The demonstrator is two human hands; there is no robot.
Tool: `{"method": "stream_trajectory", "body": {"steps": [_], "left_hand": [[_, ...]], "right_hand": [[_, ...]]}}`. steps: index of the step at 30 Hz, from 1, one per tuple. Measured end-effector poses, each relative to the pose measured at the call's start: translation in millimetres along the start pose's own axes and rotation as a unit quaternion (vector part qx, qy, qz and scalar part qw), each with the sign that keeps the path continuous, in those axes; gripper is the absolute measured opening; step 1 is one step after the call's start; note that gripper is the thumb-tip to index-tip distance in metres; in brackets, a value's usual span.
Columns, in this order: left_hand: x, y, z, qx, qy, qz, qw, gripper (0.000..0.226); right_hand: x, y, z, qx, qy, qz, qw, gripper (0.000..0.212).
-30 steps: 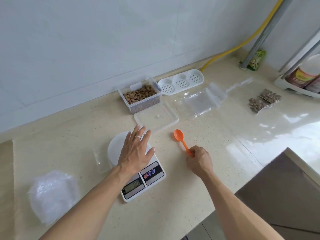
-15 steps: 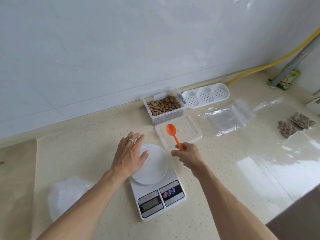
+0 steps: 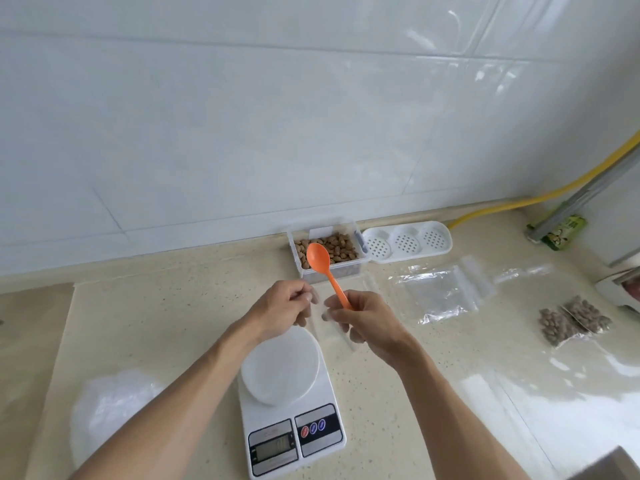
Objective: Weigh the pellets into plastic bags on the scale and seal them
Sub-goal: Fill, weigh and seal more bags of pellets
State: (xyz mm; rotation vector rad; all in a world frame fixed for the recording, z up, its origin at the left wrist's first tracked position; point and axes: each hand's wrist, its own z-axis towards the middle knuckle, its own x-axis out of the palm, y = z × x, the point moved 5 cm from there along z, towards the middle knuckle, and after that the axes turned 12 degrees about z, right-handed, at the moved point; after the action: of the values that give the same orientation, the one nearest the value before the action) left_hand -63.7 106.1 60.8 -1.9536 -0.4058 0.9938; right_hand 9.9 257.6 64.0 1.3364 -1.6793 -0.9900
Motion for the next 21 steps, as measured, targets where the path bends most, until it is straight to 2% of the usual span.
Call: {"method": "stream_trajectory", "body": {"steps": [3,7,10,14,17,21], "left_hand": [[-6.6,-11.6,0.7,-0.017,0.013,-0.054,0.998,0.026],[-10.5,-23.8,1.2,-0.001,0.004,-0.056,0.998,0.025],[-15.0,-28.7,0.8,0.002,0.0,-0.05,0.999,0.019],[-28.2,-27.1,-4.7,-0.006,0.044,-0.009,0.999,0.021],[-33.9,-29.7,-6.5,-0.003,0.041,0.015,0.999,0.022],[-39.9,-37.7,-5.6,0.007,0.039,-0.007,0.999,0.02]], "right_hand": [[1.8,15.3,-1.9,0.013,0.043,0.019,0.999,0.013],[2.7,24.9,-2.7,0.032,0.083,-0.044,0.995,0.013],[0.6,32.5,-4.2,0.032,0.084,-0.073,0.993,0.019],[-9.9,48.5,-3.9,0.006,0.063,-0.092,0.994,0.014],[-3.5,56.3,-4.9,-0.008,0.089,-0.118,0.989,0.009],[3.6,65.8,-4.0,-0.015,0.106,-0.148,0.983,0.007]]}}
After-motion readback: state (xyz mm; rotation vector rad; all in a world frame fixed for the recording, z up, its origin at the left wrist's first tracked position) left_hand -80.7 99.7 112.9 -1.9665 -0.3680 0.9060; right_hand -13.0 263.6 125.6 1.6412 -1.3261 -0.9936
